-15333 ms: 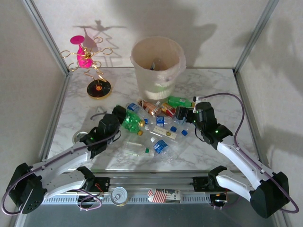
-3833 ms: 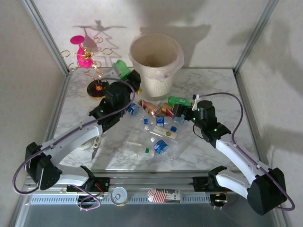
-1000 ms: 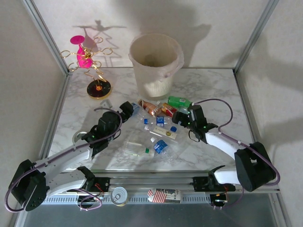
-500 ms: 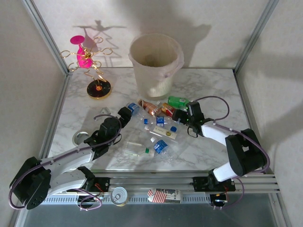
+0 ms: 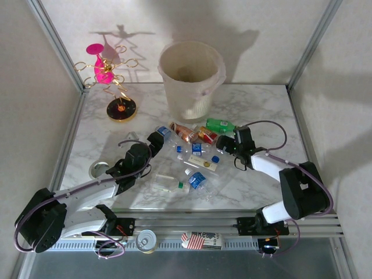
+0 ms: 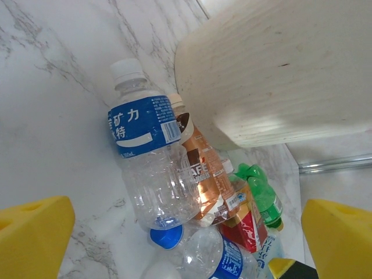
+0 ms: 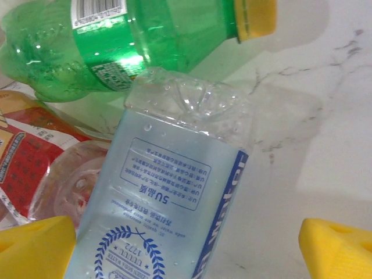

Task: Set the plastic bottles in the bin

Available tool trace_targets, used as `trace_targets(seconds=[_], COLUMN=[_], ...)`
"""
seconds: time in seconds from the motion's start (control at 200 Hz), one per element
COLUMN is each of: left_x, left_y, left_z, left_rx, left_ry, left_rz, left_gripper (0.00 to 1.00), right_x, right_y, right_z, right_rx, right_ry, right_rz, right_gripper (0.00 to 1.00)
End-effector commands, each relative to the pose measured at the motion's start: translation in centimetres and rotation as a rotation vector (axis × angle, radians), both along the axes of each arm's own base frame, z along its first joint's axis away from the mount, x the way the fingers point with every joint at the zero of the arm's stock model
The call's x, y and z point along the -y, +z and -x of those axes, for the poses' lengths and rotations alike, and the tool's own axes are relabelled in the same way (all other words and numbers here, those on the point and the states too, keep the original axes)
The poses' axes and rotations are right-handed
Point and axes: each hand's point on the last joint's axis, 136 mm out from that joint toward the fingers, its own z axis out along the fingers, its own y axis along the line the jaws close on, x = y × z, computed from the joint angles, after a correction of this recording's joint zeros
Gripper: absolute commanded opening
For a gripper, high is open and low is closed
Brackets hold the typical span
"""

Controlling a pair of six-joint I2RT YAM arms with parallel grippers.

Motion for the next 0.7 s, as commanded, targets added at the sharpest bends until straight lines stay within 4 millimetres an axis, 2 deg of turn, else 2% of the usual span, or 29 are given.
trace_targets(seconds=[0.0,0.265,0.506,0.636,0.696], left_x=[1.3,1.3,0.7,0.4,0.2], left_y=[1.9,2.3,3.0,3.3,2.8], left_z=[-0.4,-0.2,0.1,0.2,0.4], left_rx=[0.042,0.048,0.061,0.074,0.054], left_ry=[-0.026,-0.024,-0.007,0.001,0.006], left_rz=[0.044,0.045,0.040,0.043,0.027], left_gripper=[1.00,1.00,1.00,1.00,1.00], right_x=[0.4,-1.2,-1.6,-1.6,-1.7], right_y=[0.0,-0.9,-2.0,-3.0,-3.4], right_z=[0.4,-0.2,-0.8,-0.5,-0.4], right_rx=[0.001,-0.021,-0.045,-0.070,-0.080], right_ry=[-0.005,0.023,0.025,0.028,0.032], right_rz=[0.007,-0.071,-0.078,-0.071,-0.074], right_gripper=[0.98,0.97,0.94,0.89,0.87])
